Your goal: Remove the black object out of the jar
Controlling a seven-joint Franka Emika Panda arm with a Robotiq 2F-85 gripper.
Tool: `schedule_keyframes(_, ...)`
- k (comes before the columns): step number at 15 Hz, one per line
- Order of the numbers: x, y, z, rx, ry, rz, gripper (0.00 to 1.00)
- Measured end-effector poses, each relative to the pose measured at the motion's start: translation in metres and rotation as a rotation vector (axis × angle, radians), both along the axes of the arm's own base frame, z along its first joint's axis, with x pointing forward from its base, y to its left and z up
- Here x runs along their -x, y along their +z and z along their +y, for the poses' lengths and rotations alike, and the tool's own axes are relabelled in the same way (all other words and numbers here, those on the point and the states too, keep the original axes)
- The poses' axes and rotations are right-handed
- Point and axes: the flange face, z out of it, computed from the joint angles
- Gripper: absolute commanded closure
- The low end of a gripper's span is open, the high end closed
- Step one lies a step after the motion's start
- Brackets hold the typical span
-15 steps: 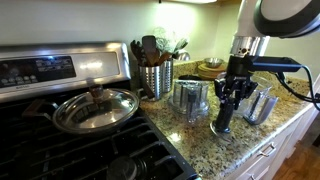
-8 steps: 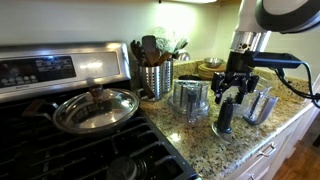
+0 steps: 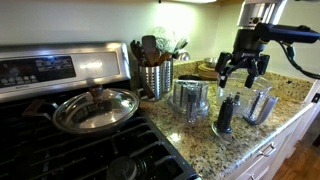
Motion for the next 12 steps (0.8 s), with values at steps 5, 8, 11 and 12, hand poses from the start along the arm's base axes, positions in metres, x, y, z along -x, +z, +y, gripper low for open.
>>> schedule_keyframes(5,0.004,0.026,0.000,0.002,0.004,-0.016,0.00)
schedule_keyframes(8,0.004,0.027,-0.001,0.002,0.003,-0.017,0.00)
schedule_keyframes(11,0.004,0.027,-0.001,0.002,0.003,-0.017,0.00)
schedule_keyframes(12,0.004,0.027,-0.001,0.002,0.003,-0.017,0.00)
